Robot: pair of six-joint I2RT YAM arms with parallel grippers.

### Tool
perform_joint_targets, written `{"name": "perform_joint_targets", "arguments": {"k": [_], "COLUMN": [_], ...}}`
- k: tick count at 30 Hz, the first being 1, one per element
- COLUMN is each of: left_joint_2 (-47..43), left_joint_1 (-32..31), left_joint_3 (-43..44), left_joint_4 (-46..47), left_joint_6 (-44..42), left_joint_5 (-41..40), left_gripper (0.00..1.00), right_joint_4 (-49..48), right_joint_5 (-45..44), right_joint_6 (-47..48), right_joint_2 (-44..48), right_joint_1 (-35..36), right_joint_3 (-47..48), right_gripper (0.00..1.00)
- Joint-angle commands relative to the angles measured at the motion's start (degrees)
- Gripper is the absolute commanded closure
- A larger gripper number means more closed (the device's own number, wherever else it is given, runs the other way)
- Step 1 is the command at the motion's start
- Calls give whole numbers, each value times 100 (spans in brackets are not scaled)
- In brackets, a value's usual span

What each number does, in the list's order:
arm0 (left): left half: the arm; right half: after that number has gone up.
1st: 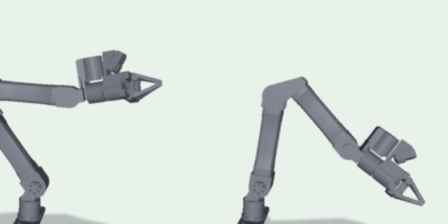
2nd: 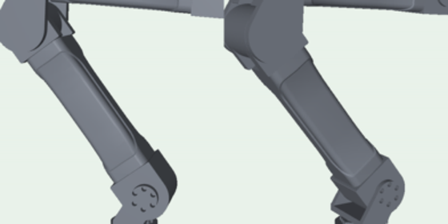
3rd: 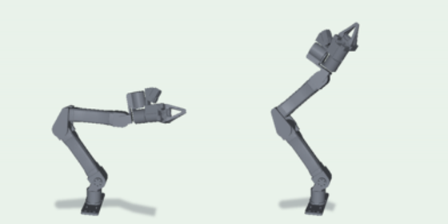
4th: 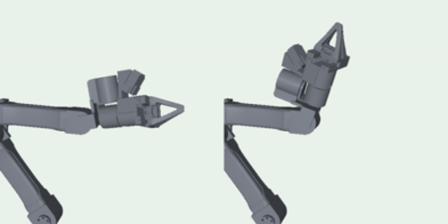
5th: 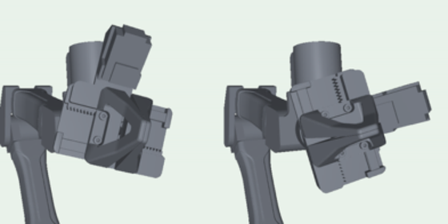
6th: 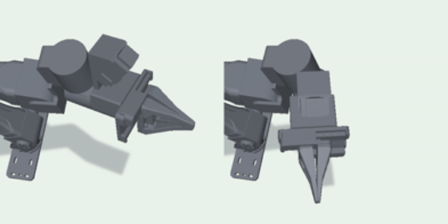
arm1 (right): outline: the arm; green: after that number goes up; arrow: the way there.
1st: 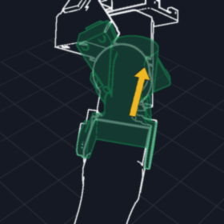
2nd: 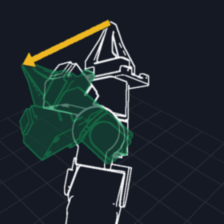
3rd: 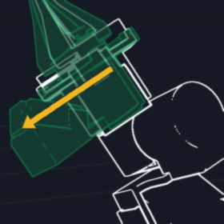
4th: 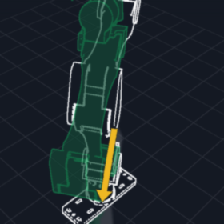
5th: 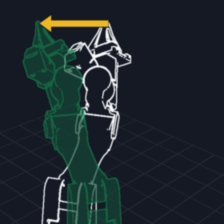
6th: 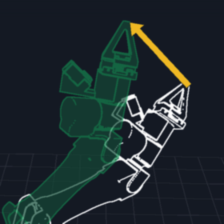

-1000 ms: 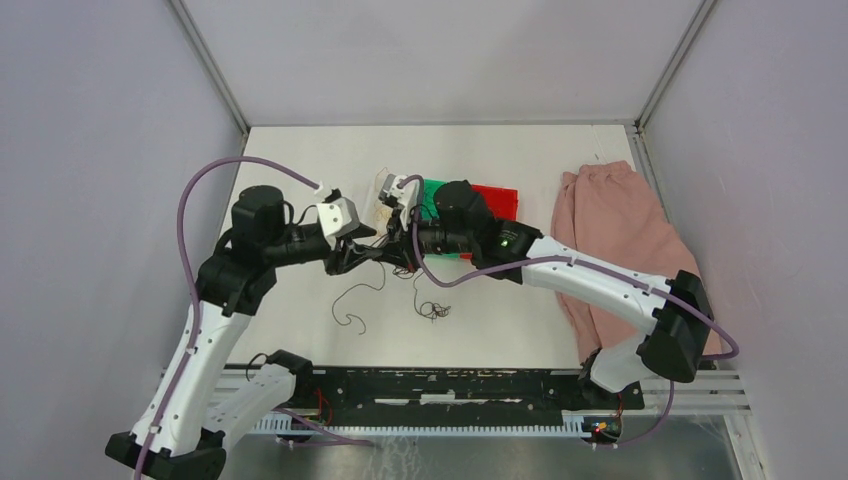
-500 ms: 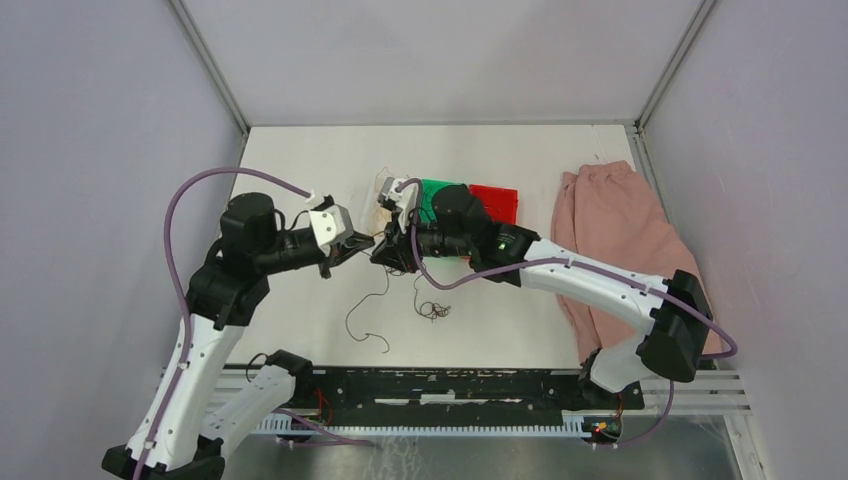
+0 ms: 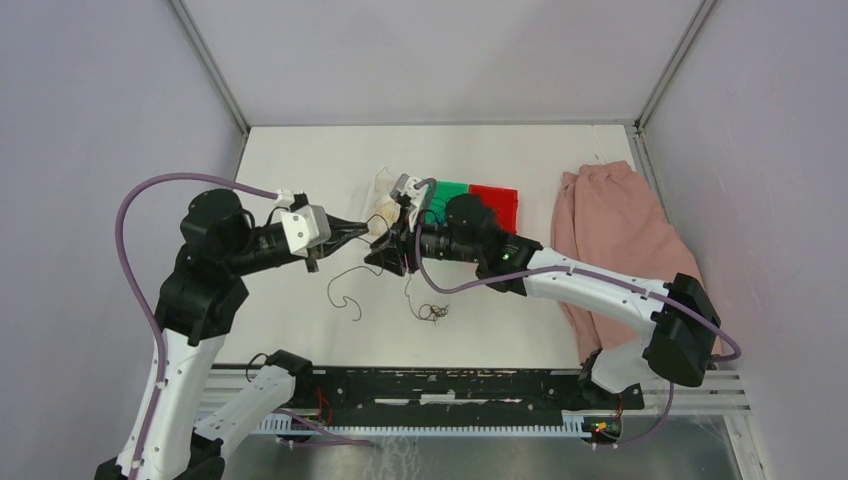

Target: Untangle the cables

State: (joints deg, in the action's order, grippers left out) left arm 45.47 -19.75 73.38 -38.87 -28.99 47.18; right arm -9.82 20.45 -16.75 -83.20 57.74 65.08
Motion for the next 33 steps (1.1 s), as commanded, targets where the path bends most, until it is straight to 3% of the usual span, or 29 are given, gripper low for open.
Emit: {"name": "perform_joint_targets", "arguments": {"k": [1,8,14,18,33], "left_joint_2": [134,424,651,735,1404], "left_joint_1": [-2,-3,-3,-3,-2], "left_joint_3": [346,1025,1631,1981,3640], "left_joint_4": [72,73,161,350,1519], "left_joint_6": [454,1105,1719,2063,2452], "left_joint_5": [370,807,1063,1158,673], "left_gripper": [97,97,97,97,97], "right_joint_4": [-988,-1475,-2575,-3202,-3940], "right_joint_5": [-124,-190,-85,5,255], "right_joint_6": [-347,-515,-1082,-1445,-2230], "right_joint_2": [32,-143,-361,-513,-964], "right_joint_1": [-2,-12,-131,-215,-302], "right_joint_3": [74,-209,-864,-1164,-1457], "right_gripper": [61,69,74,74,67]}}
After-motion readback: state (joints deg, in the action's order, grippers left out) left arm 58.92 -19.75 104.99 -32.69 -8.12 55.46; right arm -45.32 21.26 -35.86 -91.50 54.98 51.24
